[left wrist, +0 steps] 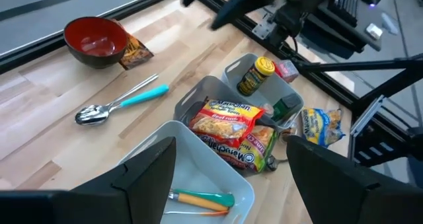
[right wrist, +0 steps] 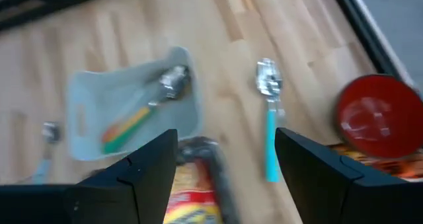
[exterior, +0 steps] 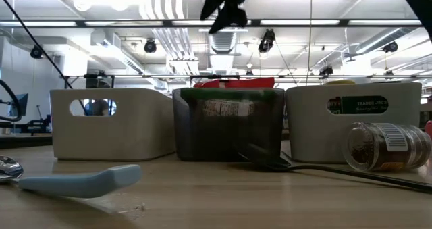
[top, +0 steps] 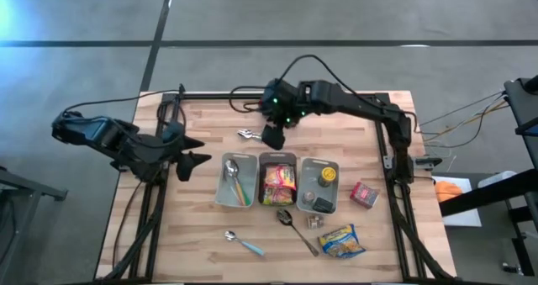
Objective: Pick & Place Food Item
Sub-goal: Put the orange seasoning pack into the right gray bin
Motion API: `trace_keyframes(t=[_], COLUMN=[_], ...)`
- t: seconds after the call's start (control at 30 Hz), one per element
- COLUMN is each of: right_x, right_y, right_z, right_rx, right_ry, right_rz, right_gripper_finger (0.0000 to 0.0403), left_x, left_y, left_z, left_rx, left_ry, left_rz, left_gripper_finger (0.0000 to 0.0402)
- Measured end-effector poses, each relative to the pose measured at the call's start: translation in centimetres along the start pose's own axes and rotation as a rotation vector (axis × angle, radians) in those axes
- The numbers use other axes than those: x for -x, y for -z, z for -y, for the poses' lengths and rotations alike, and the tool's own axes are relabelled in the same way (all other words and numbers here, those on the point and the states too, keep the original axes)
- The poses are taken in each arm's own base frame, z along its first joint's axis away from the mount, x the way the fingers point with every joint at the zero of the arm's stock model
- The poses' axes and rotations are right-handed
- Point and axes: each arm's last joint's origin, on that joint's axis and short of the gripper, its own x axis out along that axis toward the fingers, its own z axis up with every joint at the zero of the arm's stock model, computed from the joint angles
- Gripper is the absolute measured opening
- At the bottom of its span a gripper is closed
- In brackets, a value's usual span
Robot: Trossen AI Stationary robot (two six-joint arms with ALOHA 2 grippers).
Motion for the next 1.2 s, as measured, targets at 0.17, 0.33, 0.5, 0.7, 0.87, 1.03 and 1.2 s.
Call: trace_keyframes(t=[0.17, 0.33, 0.5, 0.7, 0.87, 1.03, 1.2], right_x=[-1.5, -2.3, -2.0, -3.5, -5.6, -7.4, -9.2], right_y=[-0.1, 0.0, 0.9, 3.3, 5.6, 7.4, 8.7], right_z=[2.4, 5.5, 9.6, 14.3, 17.4, 18.7, 18.9], right_rx=[-0.028, -0.263, -0.543, -0.738, -0.805, -0.831, -0.879], right_ry=[0.023, 0.065, 0.145, 0.107, 0.093, 0.074, 0.061], right_rz=[-0.040, -0.073, -0.132, -0.262, -0.304, -0.318, -0.309], right_gripper_finger=[0.0249, 0.0249, 0.0249, 0.0249, 0.0249, 0.0249, 0.0249], left_x=[0.5, 0.4, 0.4, 0.2, 0.2, 0.2, 0.0], left_y=[0.1, 0.3, 0.2, 0.1, 0.0, -0.2, -0.4], left_z=[-0.5, -0.6, -0.7, -0.8, -0.9, -1.1, -1.3], left_rx=[-0.005, -0.017, -0.011, 0.002, 0.046, 0.054, 0.072], left_ry=[0.000, -0.010, -0.020, -0.030, -0.050, -0.072, -0.092], left_rz=[-0.019, -0.039, -0.035, -0.030, -0.007, 0.012, 0.022], left_gripper_finger=[0.0290, 0.0290, 0.0290, 0.0290, 0.0290, 0.0290, 0.0290])
